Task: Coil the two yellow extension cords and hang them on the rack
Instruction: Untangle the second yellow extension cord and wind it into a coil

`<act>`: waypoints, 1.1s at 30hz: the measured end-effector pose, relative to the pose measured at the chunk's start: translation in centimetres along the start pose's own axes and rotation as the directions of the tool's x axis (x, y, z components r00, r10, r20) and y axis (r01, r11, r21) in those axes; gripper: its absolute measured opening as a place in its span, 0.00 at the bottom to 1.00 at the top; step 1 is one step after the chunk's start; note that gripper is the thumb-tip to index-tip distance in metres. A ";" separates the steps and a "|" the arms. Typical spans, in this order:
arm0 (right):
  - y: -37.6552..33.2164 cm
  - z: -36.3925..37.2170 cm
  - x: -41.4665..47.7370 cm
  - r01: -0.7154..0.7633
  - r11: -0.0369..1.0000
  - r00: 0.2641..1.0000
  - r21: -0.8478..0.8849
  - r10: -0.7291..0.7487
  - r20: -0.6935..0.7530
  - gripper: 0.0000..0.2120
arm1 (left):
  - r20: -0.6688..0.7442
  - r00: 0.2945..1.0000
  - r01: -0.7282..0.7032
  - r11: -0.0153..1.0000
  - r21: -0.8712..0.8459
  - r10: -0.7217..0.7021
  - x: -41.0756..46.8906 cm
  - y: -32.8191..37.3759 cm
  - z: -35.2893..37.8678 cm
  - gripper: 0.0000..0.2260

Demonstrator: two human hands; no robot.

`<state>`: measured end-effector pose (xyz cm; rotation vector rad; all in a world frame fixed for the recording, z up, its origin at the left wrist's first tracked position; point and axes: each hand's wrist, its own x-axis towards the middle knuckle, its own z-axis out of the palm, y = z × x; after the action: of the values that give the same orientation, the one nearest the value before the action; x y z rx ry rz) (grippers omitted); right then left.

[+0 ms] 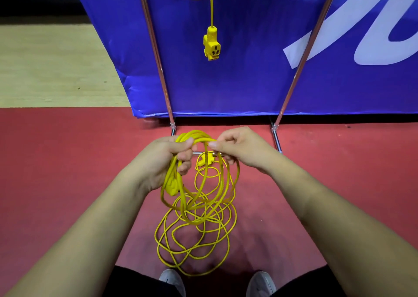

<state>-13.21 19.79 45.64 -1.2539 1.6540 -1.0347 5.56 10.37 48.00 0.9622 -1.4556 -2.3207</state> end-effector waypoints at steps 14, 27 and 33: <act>-0.9 -0.1 -1.1 0.119 0.993 0.989 -0.021 -0.117 0.090 0.04 | 0.107 0.981 0.135 0.963 0.233 -0.163 -0.6 0.2 -0.8 0.12; 4.0 -2.0 -0.4 -0.001 0.968 0.983 0.252 0.047 -0.176 0.04 | 0.166 0.980 0.089 0.988 0.126 -0.110 -0.4 0.5 -2.4 0.20; 0.5 -1.0 -0.7 0.047 0.998 0.998 -0.035 -0.048 -0.046 0.05 | 0.186 0.975 0.109 0.992 0.062 -0.118 -0.6 0.6 -1.8 0.17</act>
<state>-14.13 20.64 45.59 -1.3060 1.6903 -1.0762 7.13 9.11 48.27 0.8795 -1.5769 -2.5293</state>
